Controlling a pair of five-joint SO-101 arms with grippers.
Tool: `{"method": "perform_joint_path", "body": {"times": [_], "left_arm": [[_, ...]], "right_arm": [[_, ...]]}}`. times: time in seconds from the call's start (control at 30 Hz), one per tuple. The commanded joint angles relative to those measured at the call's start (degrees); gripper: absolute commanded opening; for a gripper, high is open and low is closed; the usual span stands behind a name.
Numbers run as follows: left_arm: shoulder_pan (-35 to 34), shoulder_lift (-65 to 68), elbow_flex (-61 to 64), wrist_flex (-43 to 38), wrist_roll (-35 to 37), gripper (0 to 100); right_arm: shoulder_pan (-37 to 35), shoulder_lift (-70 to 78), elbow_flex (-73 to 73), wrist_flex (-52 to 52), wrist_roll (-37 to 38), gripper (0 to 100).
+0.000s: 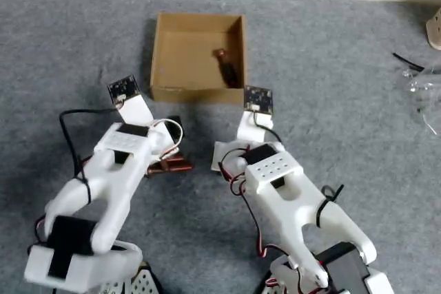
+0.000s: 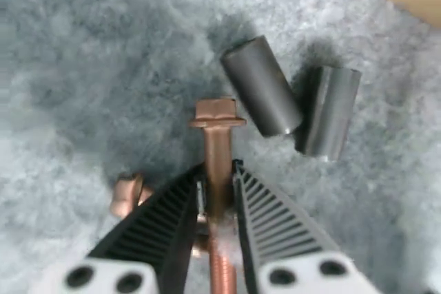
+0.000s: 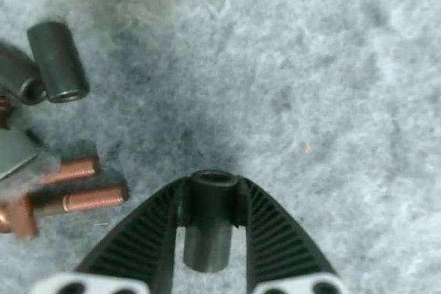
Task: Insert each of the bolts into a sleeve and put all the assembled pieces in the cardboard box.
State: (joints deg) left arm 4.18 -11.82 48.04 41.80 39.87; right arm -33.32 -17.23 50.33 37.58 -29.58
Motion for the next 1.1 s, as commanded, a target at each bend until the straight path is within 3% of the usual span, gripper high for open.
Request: {"method": "perform_joint_path", "body": {"times": [0.0,0.23,0.67,0.9,1.07], "left_arm": [[0.4,-10.2,0.5,2.7,-3.2,0],[0.4,-27.3,7.8,2.7,-9.0,0],[0.4,-60.8,18.6,3.0,-29.6,0],[-4.0,-76.3,22.5,3.7,-35.6,0],[-3.5,-85.8,20.1,10.7,-35.4,0]], "right_arm": [[1.4,-3.4,-0.9,0.4,0.9,0.5],[1.4,-3.5,-1.1,0.4,0.9,0.5],[1.1,-4.2,-1.0,0.4,5.4,0.5],[1.0,-21.1,5.6,-1.3,5.6,0.5],[-2.1,-35.6,16.2,-6.5,5.8,0.5]]}}
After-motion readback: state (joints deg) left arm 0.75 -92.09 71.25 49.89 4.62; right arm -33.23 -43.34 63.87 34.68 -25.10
